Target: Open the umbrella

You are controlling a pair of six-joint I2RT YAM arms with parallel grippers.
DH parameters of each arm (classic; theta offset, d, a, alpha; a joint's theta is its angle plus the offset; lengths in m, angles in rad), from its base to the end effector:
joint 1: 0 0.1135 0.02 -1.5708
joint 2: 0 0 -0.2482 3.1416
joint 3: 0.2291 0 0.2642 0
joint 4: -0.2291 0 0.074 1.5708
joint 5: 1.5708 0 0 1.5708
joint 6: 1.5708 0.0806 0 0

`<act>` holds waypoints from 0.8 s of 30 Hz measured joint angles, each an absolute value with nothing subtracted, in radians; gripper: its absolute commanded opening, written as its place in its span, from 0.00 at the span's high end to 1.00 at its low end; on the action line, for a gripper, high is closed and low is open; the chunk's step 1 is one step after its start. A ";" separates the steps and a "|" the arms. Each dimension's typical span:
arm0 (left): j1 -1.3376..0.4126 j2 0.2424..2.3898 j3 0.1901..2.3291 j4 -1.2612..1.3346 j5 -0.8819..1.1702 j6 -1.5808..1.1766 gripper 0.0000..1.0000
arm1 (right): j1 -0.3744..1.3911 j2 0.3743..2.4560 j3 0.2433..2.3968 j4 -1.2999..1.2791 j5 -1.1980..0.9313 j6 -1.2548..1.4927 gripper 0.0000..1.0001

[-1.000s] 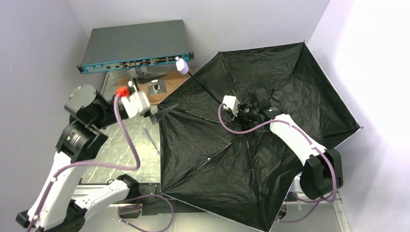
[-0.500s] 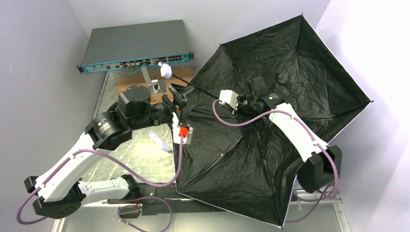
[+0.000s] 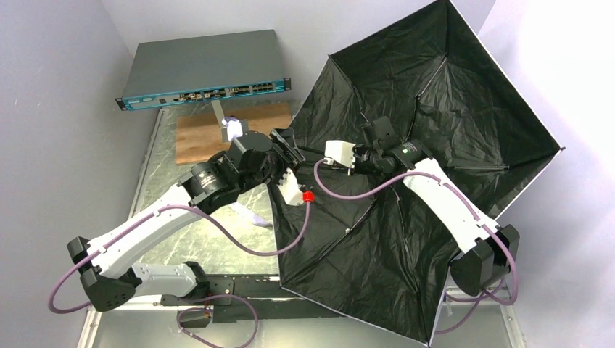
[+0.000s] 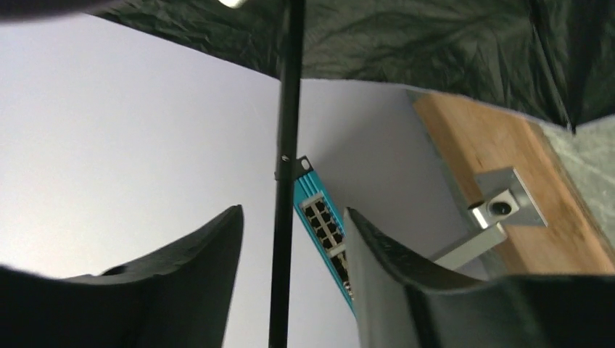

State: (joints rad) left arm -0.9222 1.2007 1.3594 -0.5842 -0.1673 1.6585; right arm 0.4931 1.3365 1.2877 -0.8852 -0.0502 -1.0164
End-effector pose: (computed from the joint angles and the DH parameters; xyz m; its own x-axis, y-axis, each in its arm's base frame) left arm 0.2007 -0.2426 0.3815 0.7134 0.6849 0.1483 0.1876 -0.3905 0.9013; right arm 0.2748 0.1523 0.2781 0.0515 -0.9363 -0.3473 -0.8649 0.1321 -0.4843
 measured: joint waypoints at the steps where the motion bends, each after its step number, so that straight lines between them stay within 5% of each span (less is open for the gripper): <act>1: -0.920 1.204 1.358 -0.585 -0.186 1.657 0.52 | 0.494 1.335 1.296 -0.889 -0.033 -1.022 1.00; 4: -0.917 1.209 1.356 -0.580 -0.245 1.659 0.71 | 0.497 1.330 1.316 -0.889 0.012 -1.048 1.00; 7: -0.917 1.209 1.352 -0.578 -0.289 1.645 0.99 | 0.506 1.318 1.319 -0.881 0.055 -1.077 1.00; 10: -0.918 1.212 1.351 -0.546 -0.320 1.601 1.00 | 0.516 1.309 1.317 -0.846 0.110 -1.102 0.99; 15: -0.919 1.244 1.379 -0.537 -0.365 1.472 1.00 | 0.517 1.309 1.317 -0.742 0.185 -1.143 0.58; 22: -0.920 1.260 1.380 -0.506 -0.388 1.385 1.00 | 0.531 1.306 1.310 -0.632 0.264 -1.241 0.56; 24: -0.920 1.268 1.382 -0.504 -0.393 1.361 1.00 | 0.525 1.300 1.287 -0.594 0.273 -1.260 0.43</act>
